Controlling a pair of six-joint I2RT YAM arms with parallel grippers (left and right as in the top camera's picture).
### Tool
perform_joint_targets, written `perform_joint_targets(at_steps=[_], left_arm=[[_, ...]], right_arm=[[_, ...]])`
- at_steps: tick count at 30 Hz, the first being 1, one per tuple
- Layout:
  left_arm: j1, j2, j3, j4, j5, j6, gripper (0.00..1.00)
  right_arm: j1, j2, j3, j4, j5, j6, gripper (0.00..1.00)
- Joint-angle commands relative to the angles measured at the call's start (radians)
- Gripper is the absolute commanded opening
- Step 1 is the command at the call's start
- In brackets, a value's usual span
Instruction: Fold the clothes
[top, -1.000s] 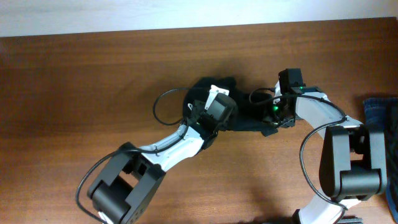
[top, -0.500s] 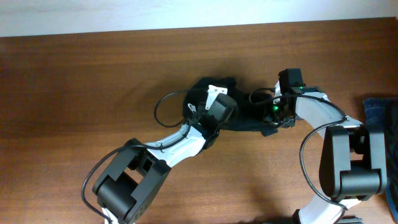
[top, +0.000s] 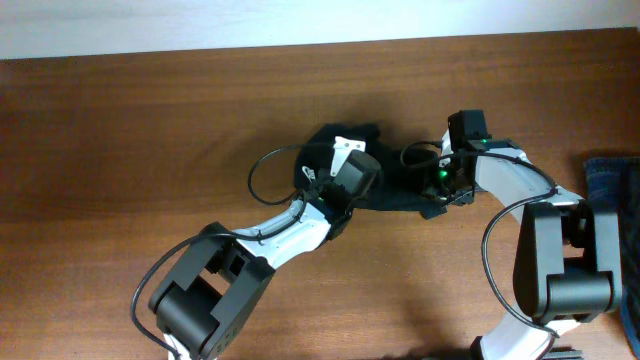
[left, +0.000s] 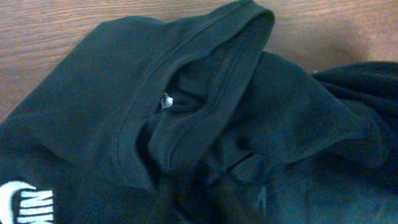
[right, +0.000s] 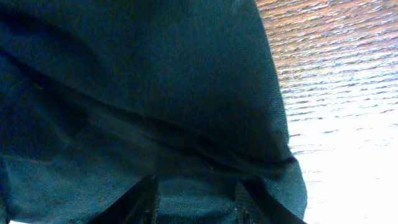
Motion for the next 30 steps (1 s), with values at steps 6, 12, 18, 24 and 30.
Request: perform_joint_targets(at_steps=[6,12,18,24,30], left_arm=[[0.092,-0.013,0.074,-0.166,0.003,0.155,0.0],[0.221,-0.052,0.17,-0.354,0.004,0.199,0.0],[0.322,-0.129,0.246,-0.426,0.001,0.32,0.0],[0.438,-0.169,0.247,-0.454,-0.018,0.34,0.0],[0.533,-0.164,0.246,-0.478,-0.014,0.339,0.17]], right_arm=[[-0.002,0.006,-0.023,-0.008,0.03,-0.041,0.06],[-0.002,0.006,-0.023,-0.019,0.073,-0.053,0.04],[-0.002,0.006,-0.023,-0.02,0.104,-0.06,0.04],[-0.002,0.006,-0.023,-0.023,0.118,-0.077,0.04],[-0.002,0.006,-0.023,-0.023,0.119,-0.086,0.04]])
